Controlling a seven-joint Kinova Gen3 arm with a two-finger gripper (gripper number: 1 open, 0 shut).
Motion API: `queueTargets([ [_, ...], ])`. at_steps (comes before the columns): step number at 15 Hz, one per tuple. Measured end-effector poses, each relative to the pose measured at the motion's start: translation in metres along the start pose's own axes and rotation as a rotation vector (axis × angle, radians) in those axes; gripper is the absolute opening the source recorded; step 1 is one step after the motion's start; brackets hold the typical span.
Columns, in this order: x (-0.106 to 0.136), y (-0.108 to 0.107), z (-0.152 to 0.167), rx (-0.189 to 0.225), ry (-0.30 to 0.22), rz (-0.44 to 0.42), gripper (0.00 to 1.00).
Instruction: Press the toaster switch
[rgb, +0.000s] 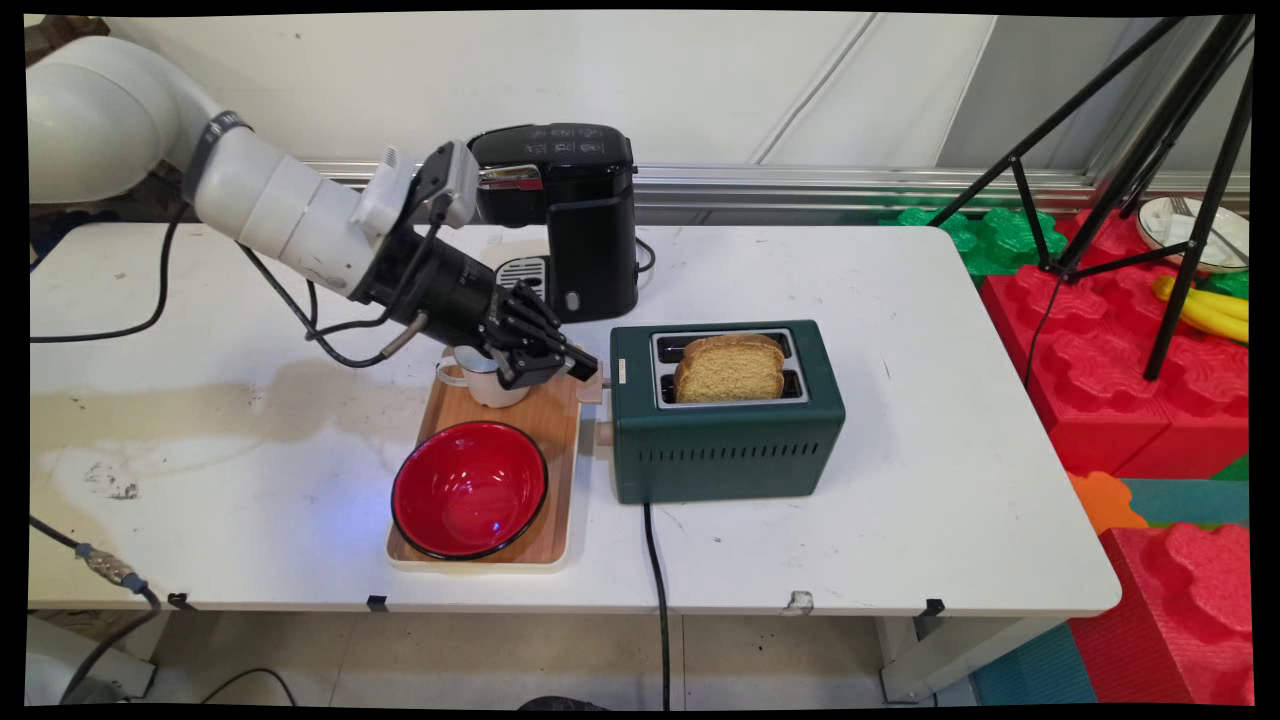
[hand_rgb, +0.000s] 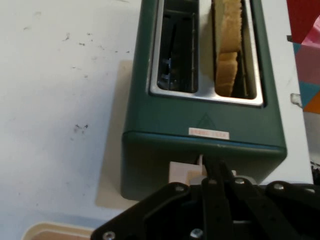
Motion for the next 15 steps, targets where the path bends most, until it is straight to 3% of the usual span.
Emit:
queueTargets([
  [15, -0.015, -0.005, 0.033, 0.000, -0.021, 0.010, 0.00],
])
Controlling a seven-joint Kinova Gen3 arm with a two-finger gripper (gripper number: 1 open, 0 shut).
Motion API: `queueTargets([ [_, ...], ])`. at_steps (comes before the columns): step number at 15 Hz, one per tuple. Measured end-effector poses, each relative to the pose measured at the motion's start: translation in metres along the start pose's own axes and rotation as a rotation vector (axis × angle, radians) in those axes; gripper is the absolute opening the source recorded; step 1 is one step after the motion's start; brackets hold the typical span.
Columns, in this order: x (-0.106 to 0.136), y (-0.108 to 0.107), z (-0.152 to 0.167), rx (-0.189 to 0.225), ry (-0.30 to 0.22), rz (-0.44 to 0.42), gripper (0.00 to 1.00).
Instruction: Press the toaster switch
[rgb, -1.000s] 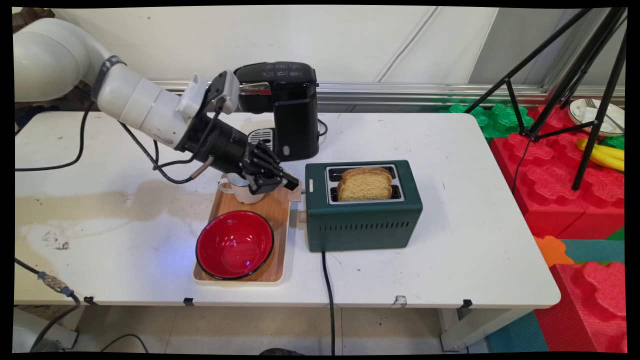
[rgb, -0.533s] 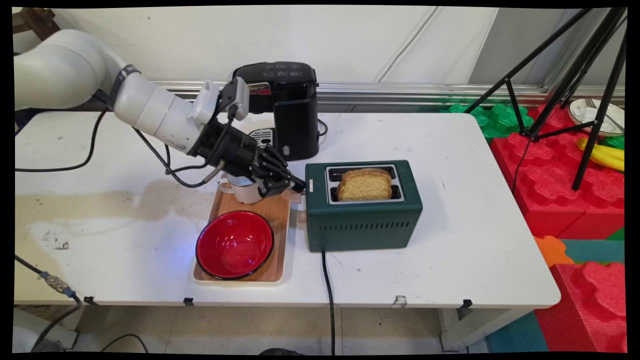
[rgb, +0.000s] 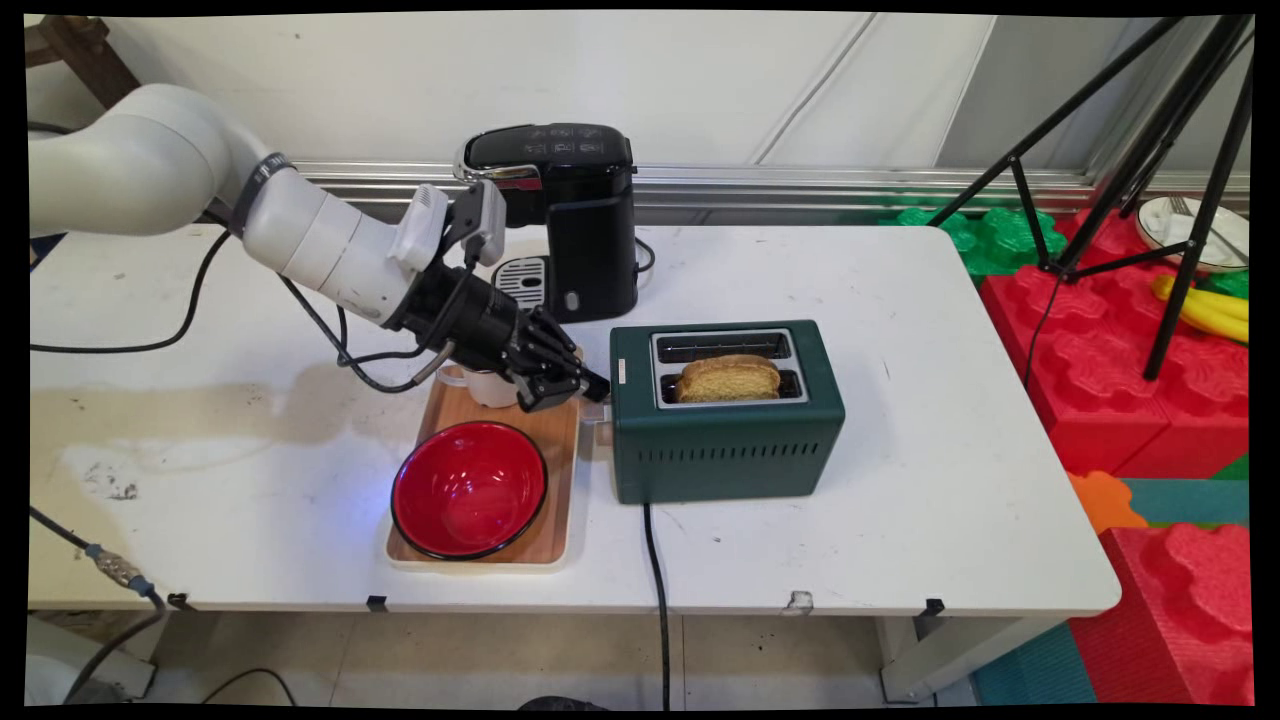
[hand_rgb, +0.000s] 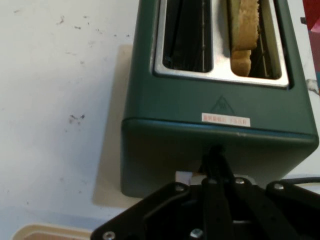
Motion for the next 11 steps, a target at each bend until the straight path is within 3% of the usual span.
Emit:
queueTargets([
  [11, -0.014, 0.000, 0.001, 0.000, -0.026, 0.022, 0.00],
])
